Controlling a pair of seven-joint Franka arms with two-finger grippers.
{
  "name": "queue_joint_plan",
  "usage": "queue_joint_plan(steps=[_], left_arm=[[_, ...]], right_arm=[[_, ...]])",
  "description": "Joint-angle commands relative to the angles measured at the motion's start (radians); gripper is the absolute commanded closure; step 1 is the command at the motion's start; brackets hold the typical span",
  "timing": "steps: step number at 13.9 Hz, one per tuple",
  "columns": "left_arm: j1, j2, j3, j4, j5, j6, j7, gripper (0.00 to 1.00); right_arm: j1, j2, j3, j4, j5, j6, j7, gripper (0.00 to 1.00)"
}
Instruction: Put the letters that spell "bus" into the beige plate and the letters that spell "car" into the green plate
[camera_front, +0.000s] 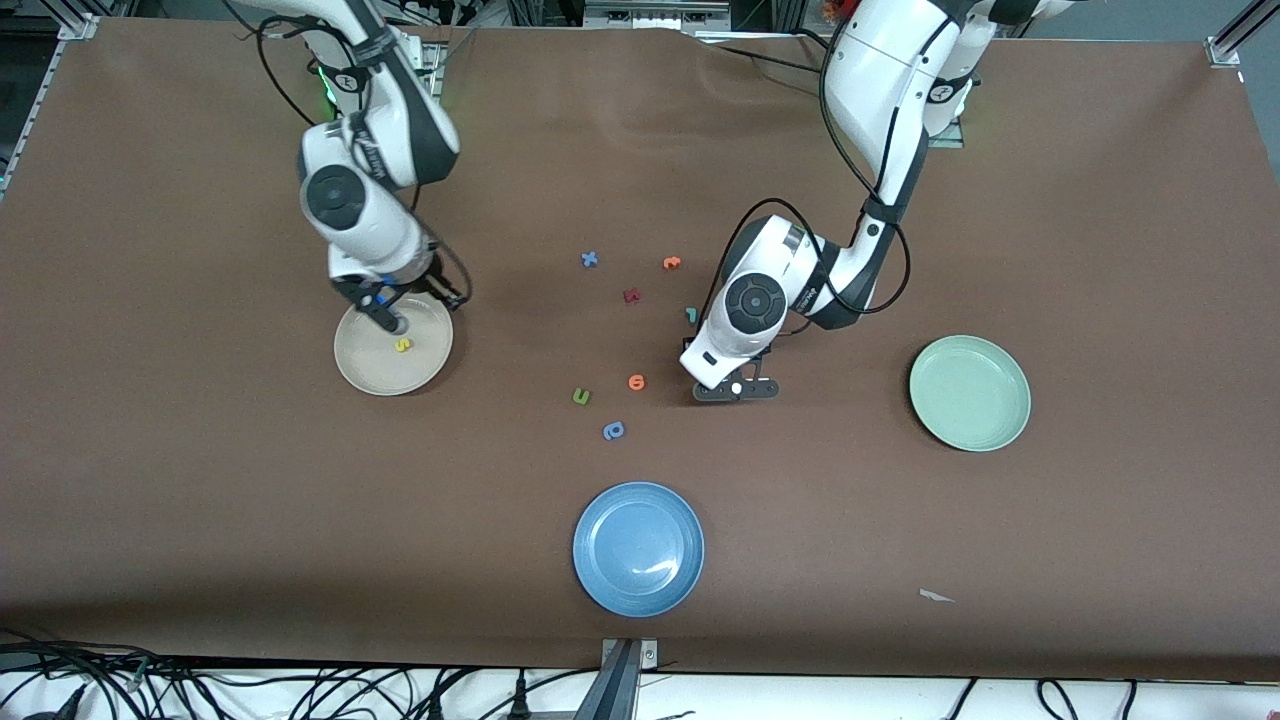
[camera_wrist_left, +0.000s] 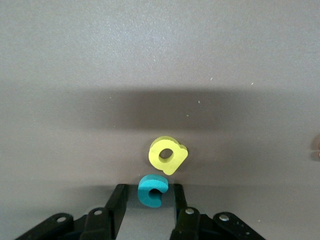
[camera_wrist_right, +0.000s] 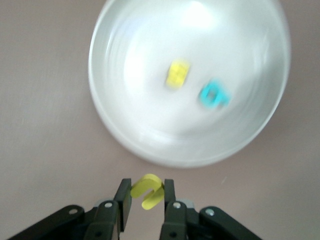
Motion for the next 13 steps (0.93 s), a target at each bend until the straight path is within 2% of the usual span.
queue_joint_plan(steps=[1,2,4,5,8,13], left_arm=[[-0.011,0.035,0.002,0.030,-0.010,-0.011,0.015,0.55],[-0.009,0.035,0.002,0.030,-0.010,-0.011,0.015,0.55],[-0.009,0.037,0.002,0.059,-0.011,-0.011,0.014,0.55],[-0.005,0.037,0.004,0.074,-0.013,-0.011,0.014,0.55],[-0.002,0.037,0.004,0.076,-0.011,-0.011,0.014,0.55],[0.000,0.043,0.005,0.070,-0.001,-0.018,0.020,0.56]], right_arm=[[0.002,0.059,-0.032,0.039,0.006,-0.010,-0.099,0.85],[0.002,0.079,-0.032,0.059,0.008,-0.015,-0.102,0.68],[0.002,0.086,-0.032,0.069,0.009,-0.017,-0.102,0.10],[0.002,0.085,-0.032,0.070,0.009,-0.018,-0.101,0.02],[0.002,0.077,-0.031,0.104,0.009,-0.074,-0.101,0.01],[0.002,0.059,-0.035,0.335,0.009,-0.340,-0.107,0.01]])
